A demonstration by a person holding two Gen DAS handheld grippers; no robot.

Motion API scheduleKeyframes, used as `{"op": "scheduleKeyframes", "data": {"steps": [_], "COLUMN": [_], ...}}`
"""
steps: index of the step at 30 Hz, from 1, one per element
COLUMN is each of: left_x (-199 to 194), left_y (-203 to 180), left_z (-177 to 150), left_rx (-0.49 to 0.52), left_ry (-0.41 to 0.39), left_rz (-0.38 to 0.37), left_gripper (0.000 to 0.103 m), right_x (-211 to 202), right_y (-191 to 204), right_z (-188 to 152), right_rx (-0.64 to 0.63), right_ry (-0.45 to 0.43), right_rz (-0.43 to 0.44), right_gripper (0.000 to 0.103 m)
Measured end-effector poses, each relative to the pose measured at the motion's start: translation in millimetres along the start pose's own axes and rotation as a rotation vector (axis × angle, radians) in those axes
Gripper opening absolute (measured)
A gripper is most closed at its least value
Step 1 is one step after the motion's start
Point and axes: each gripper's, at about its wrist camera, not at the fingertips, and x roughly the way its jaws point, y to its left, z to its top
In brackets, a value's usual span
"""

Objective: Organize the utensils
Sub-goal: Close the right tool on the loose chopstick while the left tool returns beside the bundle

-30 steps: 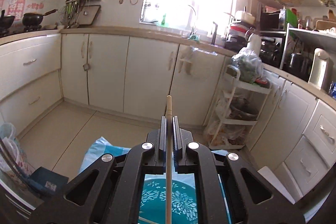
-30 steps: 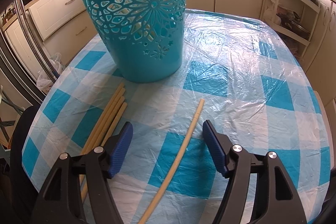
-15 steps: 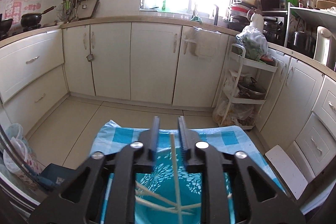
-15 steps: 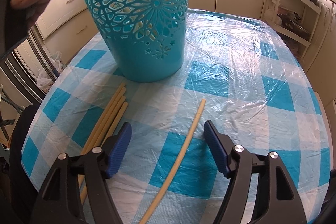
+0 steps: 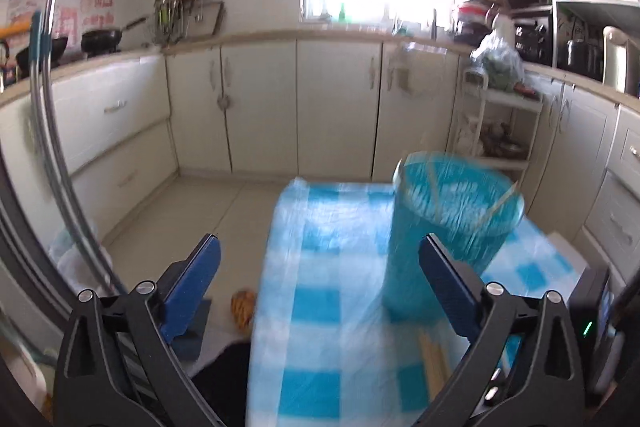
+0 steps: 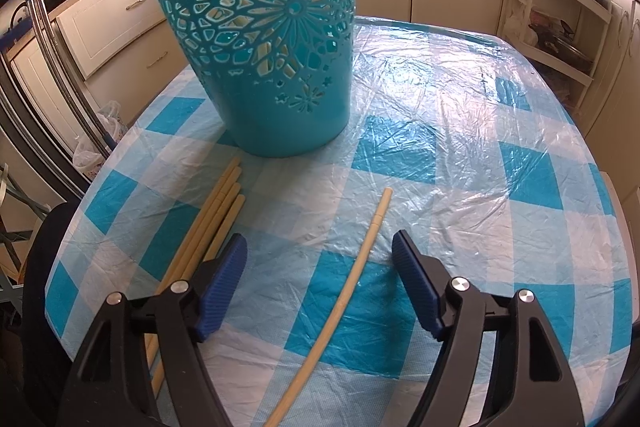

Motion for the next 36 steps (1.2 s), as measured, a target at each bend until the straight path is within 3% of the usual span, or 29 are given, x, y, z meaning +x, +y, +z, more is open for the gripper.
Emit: {"op": "scheduleKeyframes", "data": {"steps": [6,16,21,25,30,33,36], "left_x": [48.8,93.6,108.0,109.8,109.4,108.9,109.3], "left_y": [-6.0,-14.4,-1.9,4.2,4.0,2.9,2.1], "left_z": [-35.8,-53.6,-62.9,-63.7,-65.5,-66.0,-65.7], "left_rx": [0.067,0.044,-0.031,-0.053,-0.049,-0.052,-0.047], "left_ry": [0.185,0.267,0.354,0.359,0.368,0.374,0.377], "left_rz": [0.022,0.005,-0.017,-0.016,-0.021,-0.025,-0.025], "left_gripper": [0.095,0.095,0.095,0.095,0.095,0.095,0.095], "right_x": [-6.3,-15.1,-7.0,2.8,1.8,-3.5,-8.2], "right_y": [-8.5,-22.1,-23.8,-20.2,-3.2,0.7,-9.4], "right_z": [-5.7,-11.0,2.1,12.5,10.7,4.0,-0.6], "right_rx": [0.044,0.149,0.132,0.077,-0.039,-0.08,-0.043], "right_ry": [-0.015,-0.035,-0.012,0.008,0.027,0.047,0.06], "right_rz": [-0.008,-0.017,-0.08,-0.153,-0.148,-0.114,-0.088], "right_gripper": [0.072,0.07,0.058,0.043,0.012,0.008,0.009]}}
